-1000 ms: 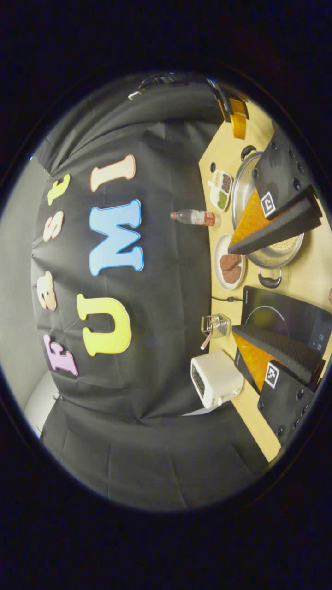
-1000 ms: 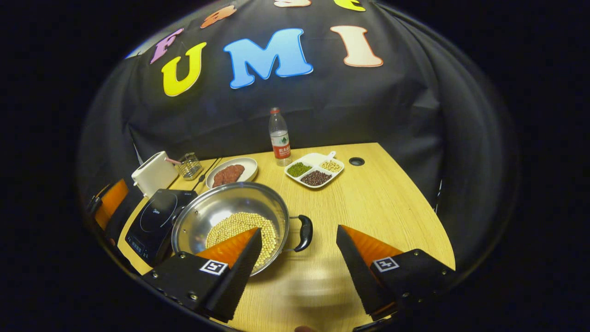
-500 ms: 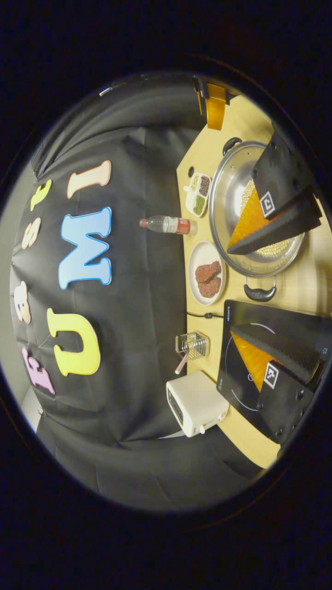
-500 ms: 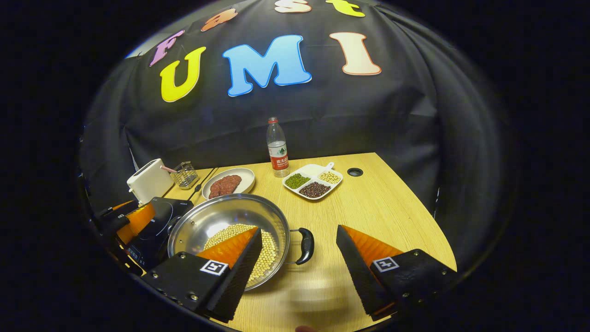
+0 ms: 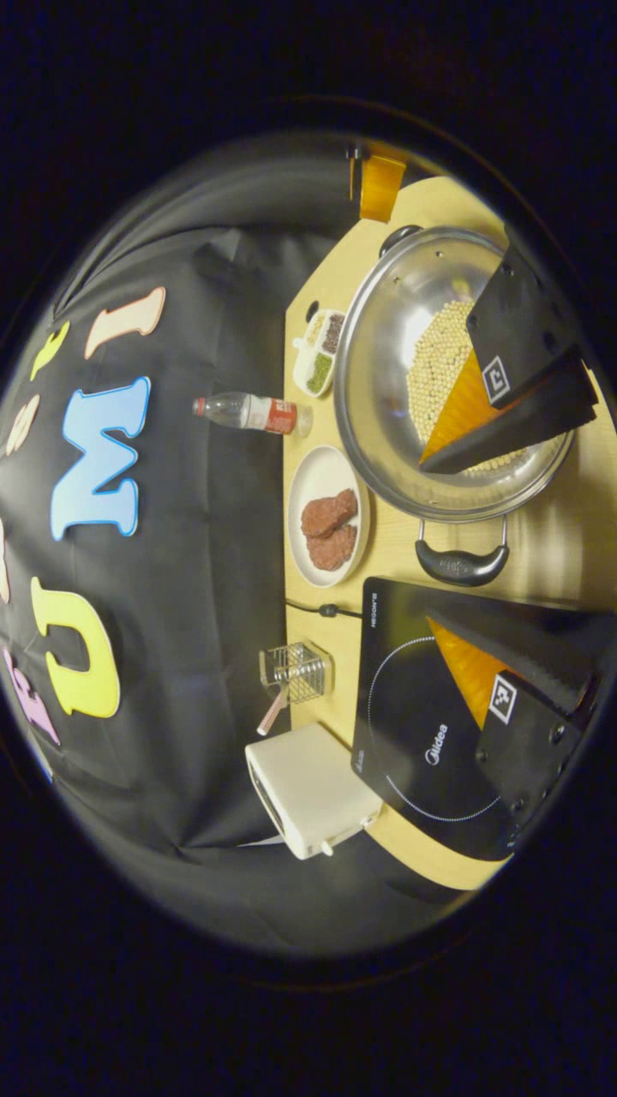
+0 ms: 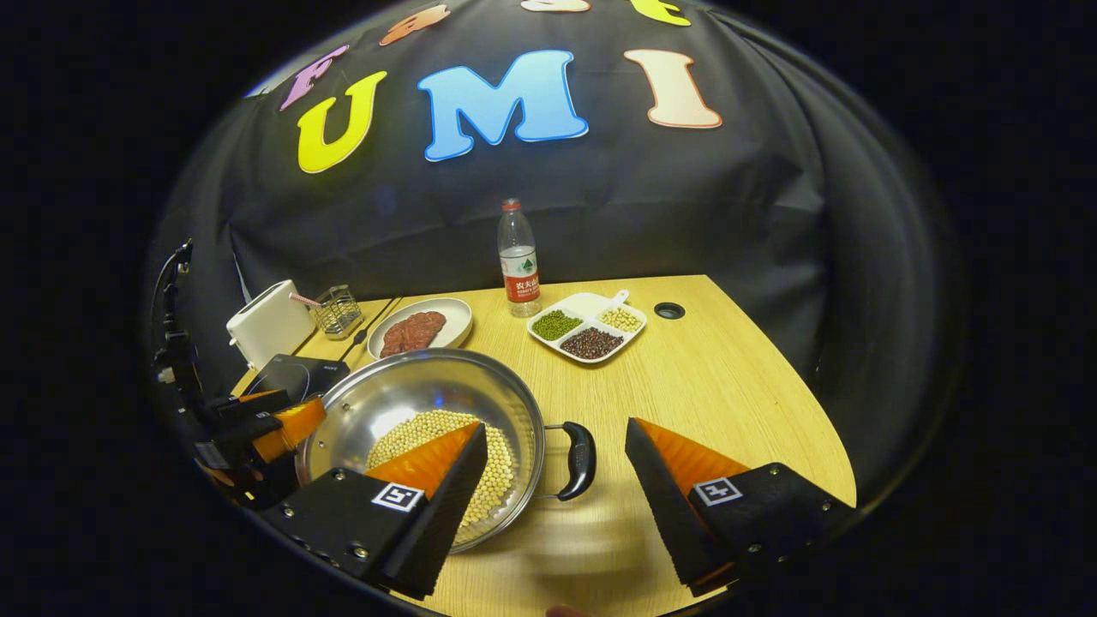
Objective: First push the handle of the pot to place it horizontally, then grasp the pot with both hands and set it on the induction cooktop.
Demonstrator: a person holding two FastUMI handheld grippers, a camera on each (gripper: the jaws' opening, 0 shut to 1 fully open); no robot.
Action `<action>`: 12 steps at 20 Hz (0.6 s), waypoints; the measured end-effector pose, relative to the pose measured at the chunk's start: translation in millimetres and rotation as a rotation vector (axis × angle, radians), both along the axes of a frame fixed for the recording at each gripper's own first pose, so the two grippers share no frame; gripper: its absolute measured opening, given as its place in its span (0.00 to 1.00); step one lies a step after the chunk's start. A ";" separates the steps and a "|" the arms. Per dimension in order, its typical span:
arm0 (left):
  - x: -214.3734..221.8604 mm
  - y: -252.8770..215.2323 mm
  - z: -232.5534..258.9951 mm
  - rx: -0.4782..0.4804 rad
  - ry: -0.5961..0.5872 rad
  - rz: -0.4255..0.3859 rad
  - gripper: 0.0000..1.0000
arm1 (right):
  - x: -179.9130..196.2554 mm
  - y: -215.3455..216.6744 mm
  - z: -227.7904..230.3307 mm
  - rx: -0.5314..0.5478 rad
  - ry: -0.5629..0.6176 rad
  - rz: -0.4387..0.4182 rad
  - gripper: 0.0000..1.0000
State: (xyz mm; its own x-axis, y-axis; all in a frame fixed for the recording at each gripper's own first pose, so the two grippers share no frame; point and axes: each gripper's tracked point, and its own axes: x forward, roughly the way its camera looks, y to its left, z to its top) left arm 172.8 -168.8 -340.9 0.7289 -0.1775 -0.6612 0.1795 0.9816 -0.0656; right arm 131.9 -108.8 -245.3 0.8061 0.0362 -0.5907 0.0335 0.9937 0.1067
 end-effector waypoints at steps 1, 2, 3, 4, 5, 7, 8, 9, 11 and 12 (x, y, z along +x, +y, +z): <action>0.9 -0.8 -4.4 0.000 0.013 -0.002 0.98 | 2.1 0.5 -4.1 -0.002 0.005 -0.001 0.98; 1.5 -2.1 -10.0 -0.001 0.026 -0.004 0.98 | 5.0 1.4 -8.3 -0.003 0.012 -0.001 0.98; 2.1 -3.1 -13.9 -0.001 0.035 -0.004 0.98 | 6.5 2.6 -12.5 -0.002 0.018 0.000 0.98; 2.1 -4.9 -18.7 -0.002 0.046 -0.005 0.98 | 7.5 4.2 -17.4 -0.001 0.028 0.002 0.98; 3.5 -6.4 -22.6 0.000 0.055 -0.005 0.98 | 7.7 5.5 -23.5 -0.001 0.040 0.006 0.98; 5.7 -7.9 -25.8 0.005 0.061 -0.007 0.98 | 9.7 5.0 -33.8 -0.006 0.061 0.006 0.98; 5.2 -8.6 -27.2 0.013 0.062 -0.006 0.93 | 9.6 4.9 -37.9 -0.004 0.070 0.004 0.99; 7.0 -9.6 -27.0 0.015 0.060 -0.008 0.93 | 9.9 4.8 -41.8 -0.003 0.081 0.000 0.99; 8.7 -9.7 -28.6 0.033 0.060 -0.008 0.98 | 10.8 2.8 -50.8 -0.001 0.104 -0.010 0.98; 8.6 -9.4 -30.1 0.040 0.062 -0.008 0.94 | 10.9 0.9 -54.1 -0.004 0.116 -0.014 0.99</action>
State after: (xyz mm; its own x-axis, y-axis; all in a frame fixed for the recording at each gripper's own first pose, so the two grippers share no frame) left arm 181.4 -178.3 -371.0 0.6848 -0.1562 -0.7118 0.1844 0.9821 -0.0381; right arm 142.8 -107.9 -299.4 0.7327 0.0226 -0.6802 0.0596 0.9935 0.0973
